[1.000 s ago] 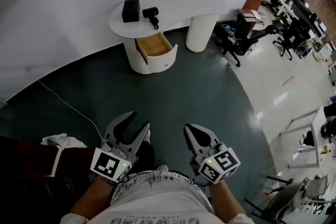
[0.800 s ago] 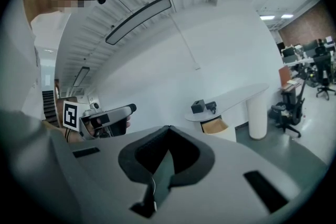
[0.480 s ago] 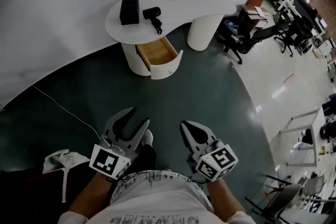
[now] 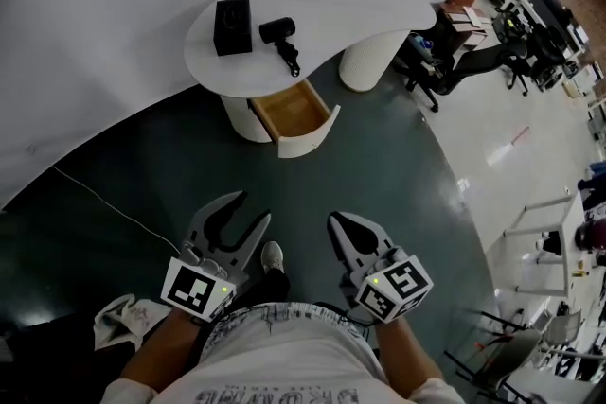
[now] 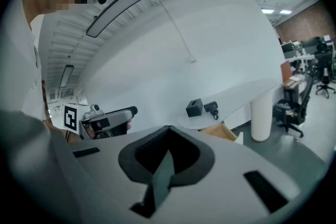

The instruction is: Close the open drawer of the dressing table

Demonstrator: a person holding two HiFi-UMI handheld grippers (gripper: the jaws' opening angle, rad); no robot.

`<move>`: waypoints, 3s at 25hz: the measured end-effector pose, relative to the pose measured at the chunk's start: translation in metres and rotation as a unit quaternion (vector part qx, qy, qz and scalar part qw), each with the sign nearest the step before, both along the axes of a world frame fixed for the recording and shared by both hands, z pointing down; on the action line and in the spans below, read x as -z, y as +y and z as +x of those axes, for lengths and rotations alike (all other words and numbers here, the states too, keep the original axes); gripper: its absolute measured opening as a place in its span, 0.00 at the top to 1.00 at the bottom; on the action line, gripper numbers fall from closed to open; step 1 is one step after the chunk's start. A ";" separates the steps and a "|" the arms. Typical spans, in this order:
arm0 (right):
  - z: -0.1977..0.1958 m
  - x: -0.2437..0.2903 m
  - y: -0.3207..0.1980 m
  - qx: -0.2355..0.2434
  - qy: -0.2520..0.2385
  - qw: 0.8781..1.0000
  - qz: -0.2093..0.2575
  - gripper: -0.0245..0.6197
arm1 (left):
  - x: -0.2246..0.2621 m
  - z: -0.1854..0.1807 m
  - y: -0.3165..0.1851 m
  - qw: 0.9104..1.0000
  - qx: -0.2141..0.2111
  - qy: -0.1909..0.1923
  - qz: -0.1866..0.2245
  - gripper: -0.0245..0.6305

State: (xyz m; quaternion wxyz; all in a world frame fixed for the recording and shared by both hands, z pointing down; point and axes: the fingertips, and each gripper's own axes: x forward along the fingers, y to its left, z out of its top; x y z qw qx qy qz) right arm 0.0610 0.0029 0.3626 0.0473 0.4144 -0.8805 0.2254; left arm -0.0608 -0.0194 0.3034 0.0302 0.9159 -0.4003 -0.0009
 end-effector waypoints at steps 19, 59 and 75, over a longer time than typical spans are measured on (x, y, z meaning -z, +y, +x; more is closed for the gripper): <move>0.004 -0.017 -0.106 -0.048 0.011 0.998 -0.025 0.95 | -0.033 -0.003 -0.109 0.998 -0.047 -0.005 -0.031 0.68; 0.132 -0.147 -0.329 0.012 -0.007 0.992 -0.125 0.95 | -0.239 0.156 -0.246 0.957 -0.037 -0.008 -0.286 0.70; 0.166 -0.209 -0.293 -0.040 0.033 0.978 -0.204 0.95 | -0.399 0.164 -0.218 0.891 -0.044 0.037 -0.449 0.71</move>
